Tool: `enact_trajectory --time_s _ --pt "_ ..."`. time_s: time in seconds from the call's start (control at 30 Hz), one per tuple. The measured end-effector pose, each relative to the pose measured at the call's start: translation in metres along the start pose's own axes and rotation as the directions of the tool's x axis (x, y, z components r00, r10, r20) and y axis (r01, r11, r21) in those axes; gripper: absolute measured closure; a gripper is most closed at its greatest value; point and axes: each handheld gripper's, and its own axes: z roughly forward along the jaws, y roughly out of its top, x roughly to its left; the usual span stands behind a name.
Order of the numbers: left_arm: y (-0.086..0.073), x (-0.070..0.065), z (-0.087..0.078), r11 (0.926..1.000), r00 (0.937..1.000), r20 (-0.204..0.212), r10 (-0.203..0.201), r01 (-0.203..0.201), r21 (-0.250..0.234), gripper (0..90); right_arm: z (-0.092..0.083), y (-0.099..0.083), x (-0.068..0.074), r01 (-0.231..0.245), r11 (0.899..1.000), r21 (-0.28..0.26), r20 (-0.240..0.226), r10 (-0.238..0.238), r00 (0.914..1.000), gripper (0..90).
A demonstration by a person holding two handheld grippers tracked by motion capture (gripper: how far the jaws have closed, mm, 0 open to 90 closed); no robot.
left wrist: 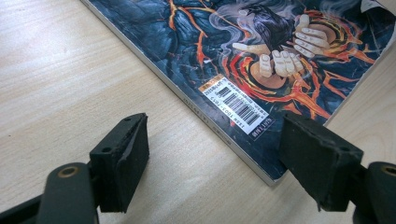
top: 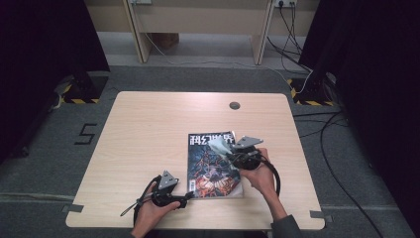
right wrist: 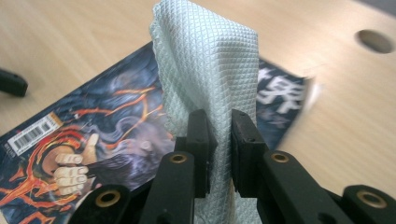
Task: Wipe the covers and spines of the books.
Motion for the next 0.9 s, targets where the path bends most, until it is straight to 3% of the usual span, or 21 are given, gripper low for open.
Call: enact_trajectory --time_s 0.2,0.4,0.6,0.9 --pt "0.0 0.0 0.0 1.0 1.0 0.0 0.0 0.0 0.0 23.7 -0.029 -0.004 -0.027 -0.059 0.997 -0.05 0.079 0.063 0.9949 80.1" --pt "0.0 0.0 0.0 1.0 1.0 0.003 0.002 -0.002 0.001 23.7 -0.051 -0.025 -0.06 -0.141 0.988 -0.056 0.164 0.149 0.9752 80.0" --pt "0.0 0.0 0.0 1.0 1.0 0.003 0.003 -0.003 0.001 23.6 -0.056 -0.05 -0.082 -0.214 0.976 -0.034 0.214 0.216 0.9526 79.9" --pt "0.0 0.0 0.0 1.0 1.0 0.003 0.0 0.0 -0.002 23.7 -0.055 -0.068 -0.099 -0.267 0.964 0.01 0.248 0.256 0.9343 79.9"
